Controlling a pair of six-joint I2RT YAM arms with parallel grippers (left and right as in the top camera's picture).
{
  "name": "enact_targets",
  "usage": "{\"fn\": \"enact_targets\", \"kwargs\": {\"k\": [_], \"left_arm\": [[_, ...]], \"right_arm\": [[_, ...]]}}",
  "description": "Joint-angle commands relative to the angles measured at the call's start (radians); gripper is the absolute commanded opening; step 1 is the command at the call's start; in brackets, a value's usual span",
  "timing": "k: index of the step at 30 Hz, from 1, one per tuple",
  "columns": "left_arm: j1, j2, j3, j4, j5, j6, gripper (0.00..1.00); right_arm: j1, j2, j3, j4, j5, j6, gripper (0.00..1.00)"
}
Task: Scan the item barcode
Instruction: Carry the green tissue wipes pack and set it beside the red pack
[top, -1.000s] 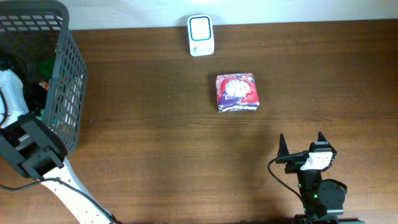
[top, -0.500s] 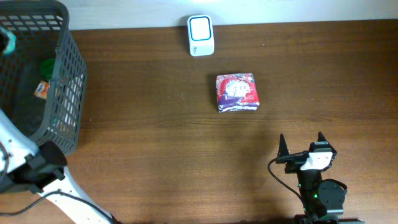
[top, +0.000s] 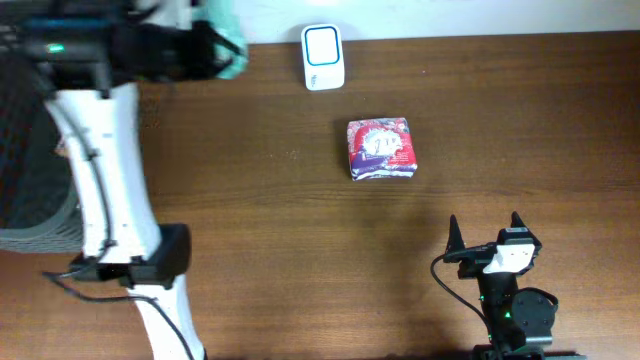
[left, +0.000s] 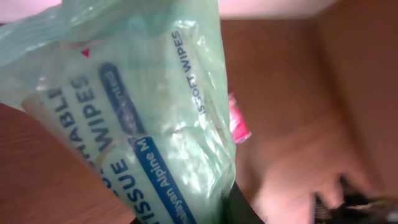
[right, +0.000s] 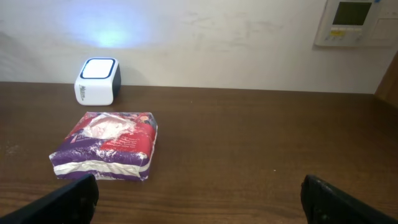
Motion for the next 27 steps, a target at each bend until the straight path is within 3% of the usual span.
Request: {"fn": "enact_targets", "kwargs": {"k": [1,4,7,13,16,21,24,26,27], "left_arm": [[-0.209,0.016,-0.138,0.000,-0.324,0.060,0.00],[-0.341,0.020,-0.393,0.064,-0.417,0.026,0.00],[-0.391,0.020,-0.592,0.179,-0.426,-0.012,0.00],[-0.422,0.020,-1.008,0.537,-0.433,-0.331,0.00],[-0.431,0.020,-1.101,0.673,-0.433,-0.328,0.00],[-0.491,0.020,-1.132,0.731,-0.433,-0.127,0.03],[-0.522,0.020,-1.132,0.743,-0.434,-0.089,0.09],[-0.523,0.020,-1.132,0.748,-0.464,-0.073,0.20],[-0.520,0.020,-1.132,0.748,-0.472,-0.073,0.45]], "right_arm": [[0.009,-0.006,-0.009,-0.002,0.015,0.007,0.98],[0.009,-0.006,-0.009,-0.002,0.015,0.007,0.99],[0.009,-0.006,-0.009,-0.002,0.015,0.007,0.99],[0.009,-0.006,-0.009,-0.002,0.015,0.007,0.99],[0.009,-0.006,-0.009,-0.002,0.015,0.007,0.98],[0.009,-0.006,-0.009,-0.002,0.015,0.007,0.99],[0.009,-0.006,-0.009,-0.002,0.015,0.007,0.99],[0.009,-0.006,-0.009,-0.002,0.015,0.007,0.99],[0.009,-0.006,-0.009,-0.002,0.015,0.007,0.99]]}}
